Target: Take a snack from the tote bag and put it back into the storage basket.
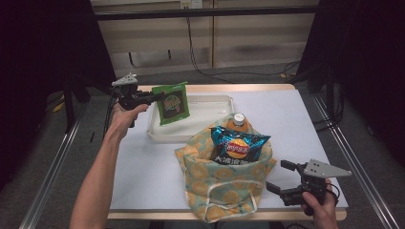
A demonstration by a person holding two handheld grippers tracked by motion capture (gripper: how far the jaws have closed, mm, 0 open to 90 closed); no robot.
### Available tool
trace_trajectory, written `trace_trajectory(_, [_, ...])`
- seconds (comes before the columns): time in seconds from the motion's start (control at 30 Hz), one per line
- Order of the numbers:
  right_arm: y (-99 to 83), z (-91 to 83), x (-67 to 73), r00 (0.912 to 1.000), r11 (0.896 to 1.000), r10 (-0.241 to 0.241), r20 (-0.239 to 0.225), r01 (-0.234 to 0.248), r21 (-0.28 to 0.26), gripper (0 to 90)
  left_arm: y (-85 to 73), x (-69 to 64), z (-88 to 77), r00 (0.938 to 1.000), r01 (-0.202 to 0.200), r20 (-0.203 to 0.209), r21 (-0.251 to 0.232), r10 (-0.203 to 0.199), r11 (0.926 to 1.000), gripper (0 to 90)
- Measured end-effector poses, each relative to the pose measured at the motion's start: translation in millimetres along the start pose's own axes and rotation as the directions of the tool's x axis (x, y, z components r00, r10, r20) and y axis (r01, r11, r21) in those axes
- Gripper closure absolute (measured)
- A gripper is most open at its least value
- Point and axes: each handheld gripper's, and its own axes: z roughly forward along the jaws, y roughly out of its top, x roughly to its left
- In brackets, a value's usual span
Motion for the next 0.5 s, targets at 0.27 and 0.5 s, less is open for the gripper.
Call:
trace_trajectory(0.27, [-0.4,1.5,-0.7,1.0,1.0,0.004,-0.009,-0.004,0.007,2.6,-5.3,14.9,18.9,0.9997,0.015,-0.018,0.02,-0.014,0.9997,74.3])
trace_trajectory(0.5, [-0.9,0.8,-0.5,0.9999,1.0,0.0,-0.013,0.0,0.008,2.7,-10.4,24.7,31.0,0.9985,-0.017,-0.05,0.061,0.02,0.998,73.4])
